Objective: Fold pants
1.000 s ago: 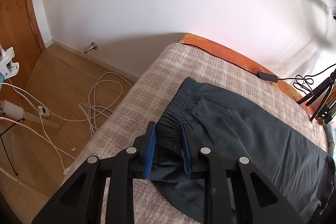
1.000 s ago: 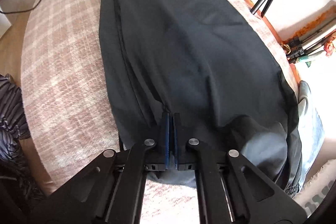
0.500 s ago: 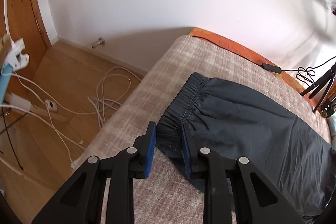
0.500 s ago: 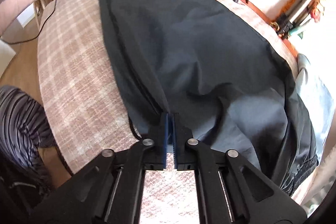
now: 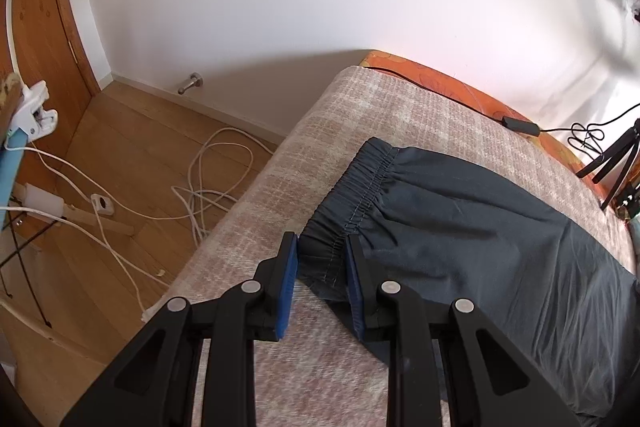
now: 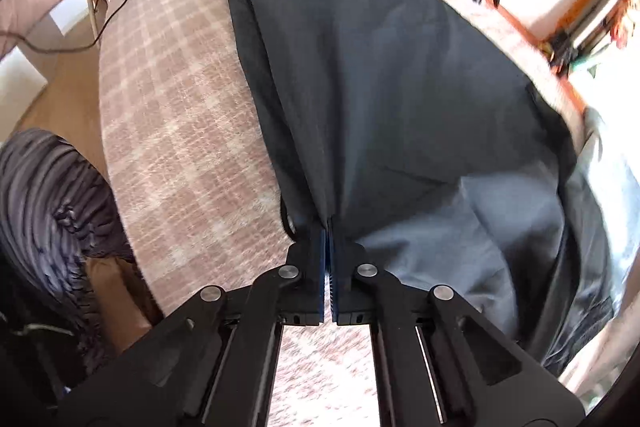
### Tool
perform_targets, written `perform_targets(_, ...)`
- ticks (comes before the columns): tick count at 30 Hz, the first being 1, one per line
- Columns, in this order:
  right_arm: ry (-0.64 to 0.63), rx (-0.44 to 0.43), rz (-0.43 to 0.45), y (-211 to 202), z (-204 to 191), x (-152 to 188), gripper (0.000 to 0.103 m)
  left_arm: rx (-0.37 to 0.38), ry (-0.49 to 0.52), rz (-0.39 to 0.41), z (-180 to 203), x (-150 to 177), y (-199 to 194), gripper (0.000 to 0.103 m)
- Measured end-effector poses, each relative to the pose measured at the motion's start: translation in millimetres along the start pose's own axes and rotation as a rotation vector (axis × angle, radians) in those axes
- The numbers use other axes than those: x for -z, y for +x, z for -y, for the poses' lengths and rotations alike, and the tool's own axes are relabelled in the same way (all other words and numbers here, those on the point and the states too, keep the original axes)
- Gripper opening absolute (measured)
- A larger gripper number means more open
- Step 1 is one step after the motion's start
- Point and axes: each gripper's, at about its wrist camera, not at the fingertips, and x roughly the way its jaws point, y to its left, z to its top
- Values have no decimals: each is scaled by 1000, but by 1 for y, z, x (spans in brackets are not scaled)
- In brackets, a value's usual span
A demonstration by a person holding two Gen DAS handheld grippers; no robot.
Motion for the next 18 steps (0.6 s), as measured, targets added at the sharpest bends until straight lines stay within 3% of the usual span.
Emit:
perform_targets(2, 23, 13, 20, -5, 4, 3, 5, -9, -13, -23, -4, 1, 4, 22)
perform_targets(4, 65, 53, 58, -16, 11, 7, 39, -6, -44, -48, -9, 4, 7, 22)
perform_targets(6, 128, 62, 138, -38, 22, 19, 54, -12, -38, -48, -9, 7, 4, 23)
perform_targets(9, 240, 82, 217, -69, 45, 42, 54, -55, 8, -42, -5, 9, -6, 27)
perform_targets(11, 312, 119, 242, -84, 60, 56, 56, -107, 26, -39, -7, 7, -11, 44)
perform_targets(13, 369, 173, 258, -96, 73, 73, 66, -128, 20, -28, -14, 4, -16, 52)
perform_targets(15, 378, 226, 261, -102, 81, 91, 73, -130, -28, -20, -28, 1, -24, 53)
perform_targets(18, 415, 283, 269, -107, 95, 116, 74, -76, -81, 12, -34, 3, -40, 53)
